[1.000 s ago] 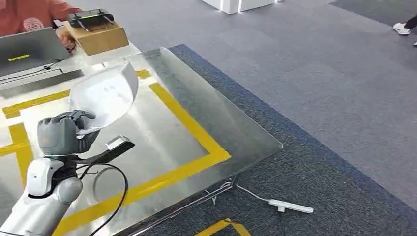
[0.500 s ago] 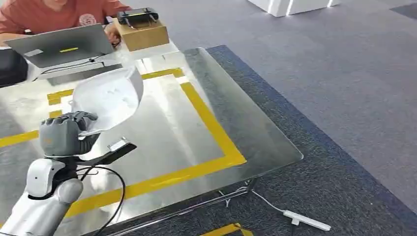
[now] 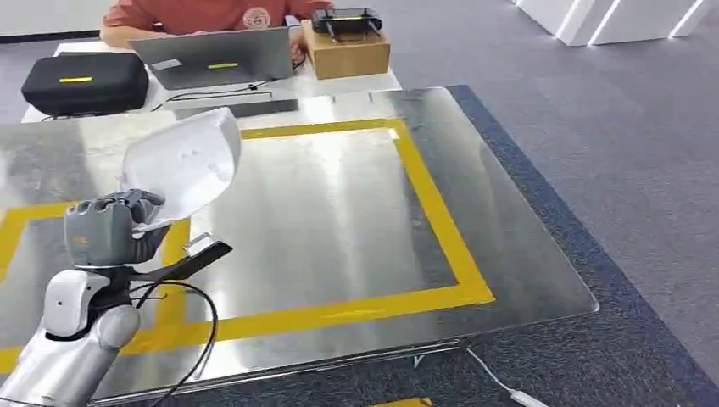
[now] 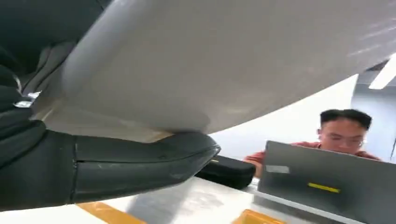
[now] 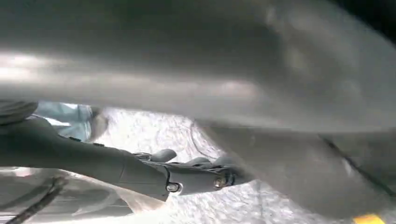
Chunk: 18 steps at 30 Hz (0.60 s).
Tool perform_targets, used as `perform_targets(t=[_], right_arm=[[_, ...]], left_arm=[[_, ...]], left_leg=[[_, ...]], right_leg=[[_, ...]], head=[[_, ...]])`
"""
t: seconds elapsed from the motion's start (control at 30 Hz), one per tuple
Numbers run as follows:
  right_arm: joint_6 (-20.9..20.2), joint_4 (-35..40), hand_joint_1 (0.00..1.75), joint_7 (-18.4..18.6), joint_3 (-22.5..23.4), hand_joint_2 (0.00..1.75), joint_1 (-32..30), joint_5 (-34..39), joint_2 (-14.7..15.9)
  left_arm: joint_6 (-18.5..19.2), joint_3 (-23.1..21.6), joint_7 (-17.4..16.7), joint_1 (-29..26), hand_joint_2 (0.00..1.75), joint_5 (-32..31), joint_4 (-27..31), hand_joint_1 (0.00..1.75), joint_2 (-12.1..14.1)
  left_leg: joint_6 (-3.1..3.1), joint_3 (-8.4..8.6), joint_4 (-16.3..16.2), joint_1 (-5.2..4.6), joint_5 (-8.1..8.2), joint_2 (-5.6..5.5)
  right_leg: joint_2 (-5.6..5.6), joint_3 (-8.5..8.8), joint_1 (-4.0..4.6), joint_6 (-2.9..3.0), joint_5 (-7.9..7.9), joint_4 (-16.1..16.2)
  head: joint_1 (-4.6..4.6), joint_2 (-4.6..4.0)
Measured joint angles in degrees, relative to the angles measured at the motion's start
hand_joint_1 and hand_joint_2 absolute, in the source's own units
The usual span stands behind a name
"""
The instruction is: Take the parts from the cabinet and place them on the table.
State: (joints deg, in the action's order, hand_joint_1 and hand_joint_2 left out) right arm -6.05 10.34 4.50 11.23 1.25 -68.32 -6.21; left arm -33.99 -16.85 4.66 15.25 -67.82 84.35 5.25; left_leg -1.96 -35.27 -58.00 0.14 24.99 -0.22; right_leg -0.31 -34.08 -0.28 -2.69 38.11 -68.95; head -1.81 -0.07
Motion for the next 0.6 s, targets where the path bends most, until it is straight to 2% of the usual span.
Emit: perform_targets(t=[0.03, 0.07, 0.1, 0.13, 0.17, 0.2, 0.23, 0.27, 0.37, 0.4, 0.43, 0.47, 0.5, 0.53, 0.57, 0.6], right_arm=[[0.0, 0.0, 0.0, -0.22, 0.0, 0.0, -0.02, 0.07, 0.0], [0.0, 0.0, 0.0, -0.55, 0.0, 0.0, 0.14, 0.15, 0.0], [0.0, 0.0, 0.0, -0.61, 0.0, 0.0, 0.41, 0.15, 0.0], [0.0, 0.0, 0.0, -0.48, 0.0, 0.0, 0.52, 0.13, 0.0], [0.0, 0.0, 0.0, -0.28, 0.0, 0.0, 0.44, 0.04, 0.0], [0.04, 0.0, 0.0, -0.11, 0.0, 0.0, 0.37, 0.02, 0.0], [0.02, -0.06, 0.0, -0.04, 0.0, 0.0, 0.34, 0.0, 0.0], [0.02, -0.09, 0.0, -0.04, 0.0, 0.0, 0.24, -0.02, 0.0], [0.09, -0.07, 0.0, -0.13, -0.02, 0.0, 0.28, -0.04, 0.0], [0.11, -0.07, 0.0, -0.24, 0.0, 0.0, 0.45, -0.07, -0.24], [0.13, -0.09, 0.0, -0.22, -0.02, 0.0, 0.27, -0.07, -0.13], [0.17, -0.09, 0.0, -0.24, -0.02, 0.0, 0.08, -0.07, -0.13], [0.17, -0.09, 0.0, -0.26, 0.0, 0.0, -0.1, -0.07, -0.13], [0.17, -0.09, 0.0, -0.26, -0.02, 0.0, -0.21, -0.07, -0.13], [0.2, -0.09, 0.0, -0.26, 0.0, 0.0, -0.29, -0.07, -0.11], [0.26, -0.09, 0.0, -0.26, 0.0, 0.0, -0.33, -0.07, -0.09]], left_arm=[[0.0, 0.0, 0.0, -0.14, 1.75, 0.0, 0.0, 1.75, 0.0], [0.02, 0.0, 0.0, -0.28, 1.75, 0.0, 0.0, 1.75, 0.0], [0.02, 0.0, 0.0, -0.32, 1.75, 0.0, 0.0, 1.75, 0.0], [0.04, -0.02, 0.0, -0.28, 1.75, 0.0, 0.0, 1.75, 0.0], [0.04, -0.02, 0.0, -0.25, 1.75, 0.0, 0.0, 1.75, 0.0], [0.02, -0.02, 0.0, -0.24, 1.75, 0.0, 0.0, 1.75, 0.0], [0.02, 0.0, -0.02, -0.26, 1.75, 0.0, 0.0, 1.75, 0.0], [0.07, -0.02, -0.07, -0.13, 1.75, 0.0, 0.0, 1.75, 0.0], [0.09, 0.02, -0.11, -0.6, 1.75, 0.0, 0.04, 1.75, 0.17], [0.09, 0.04, -0.17, -0.76, 1.75, 0.0, 0.09, 1.75, 0.28], [0.11, 0.05, -0.17, -0.5, 1.75, 0.0, 0.11, 1.75, 0.28], [0.11, 0.04, -0.17, -0.32, 1.75, 0.0, 0.11, 1.75, 0.28], [0.13, 0.04, -0.17, -0.36, 1.75, 0.0, 0.11, 1.75, 0.24], [0.15, 0.04, -0.17, -0.54, 1.75, 0.0, 0.09, 1.75, 0.24], [0.17, 0.04, -0.17, -0.7, 1.75, 0.0, 0.09, 1.75, 0.28], [0.17, 0.04, -0.22, -0.83, 1.75, 0.0, 0.09, 1.75, 0.28]], left_leg=[[-0.02, 0.0, -0.02, -0.01, 0.02, -0.7], [-0.05, 0.08, -0.03, -0.01, 0.04, -1.4], [-0.04, 0.2, -0.05, 0.0, 0.05, -2.2], [-0.04, 0.27, -0.08, 0.0, 0.06, -3.02], [0.02, 0.36, -0.13, 0.0, 0.09, -3.87], [0.09, 0.4, -0.2, 0.03, 0.13, -4.67], [0.45, 0.23, -0.28, -0.07, 0.06, -5.27], [0.73, -0.3, -0.7, -0.08, 0.02, -6.1], [2.1, -0.93, -0.14, 0.21, -0.89, -7.82], [2.24, -1.11, -0.49, 0.02, -0.44, -6.29], [2.54, -1.68, -1.89, -0.34, 0.68, -3.27], [2.8, -3.26, -5.49, -0.27, 2.73, -1.54], [3.01, -5.4, -10.23, -0.11, 4.86, -0.76], [3.15, -7.47, -14.71, 0.05, 6.55, -0.46], [3.28, -8.86, -17.62, 0.17, 7.22, -0.42], [3.32, -8.91, -17.72, 0.29, 6.51, -0.38]], right_leg=[[0.17, -2.39, 0.05, -0.03, 1.21, -4.23], [0.3, -3.72, 0.18, -0.02, 1.04, -6.3], [0.32, -3.58, 0.24, 0.07, -0.62, -5.35], [0.41, -2.44, 0.21, 0.2, -3.27, -2.32], [0.78, -0.58, 0.14, 0.39, -6.28, 2.39], [2.09, 1.46, 0.01, 0.62, -9.16, 7.73], [4.9, 2.31, -0.24, 0.8, -8.56, 9.6], [5.05, 3.02, -0.43, 0.94, -8.27, 11.48], [3.52, 3.43, -0.15, 1.88, -8.27, 11.44], [2.6, 3.68, -0.64, 2.44, -8.64, 11.98], [2.01, 3.84, -0.6, 2.68, -8.64, 12.01], [1.18, 3.95, -0.51, 2.91, -8.51, 12.01], [0.3, 4.07, -0.39, 3.11, -8.38, 11.99], [-0.43, 4.1, -0.36, 3.2, -8.29, 11.98], [-1.21, 4.14, -0.35, 3.2, -8.19, 11.93], [-1.84, 4.26, -0.32, 3.22, -8.06, 11.93]], head=[[-0.02, 0.0], [0.0, 0.0], [-0.04, 0.0], [-0.02, 0.0], [-0.02, 0.0], [-0.02, 0.0], [0.06, 0.0], [0.09, 0.0], [0.02, 0.0], [-0.04, 0.0], [0.37, 0.0], [0.7, 0.0], [0.57, 0.0], [0.68, 0.0], [0.65, 0.0], [0.66, 0.0]])
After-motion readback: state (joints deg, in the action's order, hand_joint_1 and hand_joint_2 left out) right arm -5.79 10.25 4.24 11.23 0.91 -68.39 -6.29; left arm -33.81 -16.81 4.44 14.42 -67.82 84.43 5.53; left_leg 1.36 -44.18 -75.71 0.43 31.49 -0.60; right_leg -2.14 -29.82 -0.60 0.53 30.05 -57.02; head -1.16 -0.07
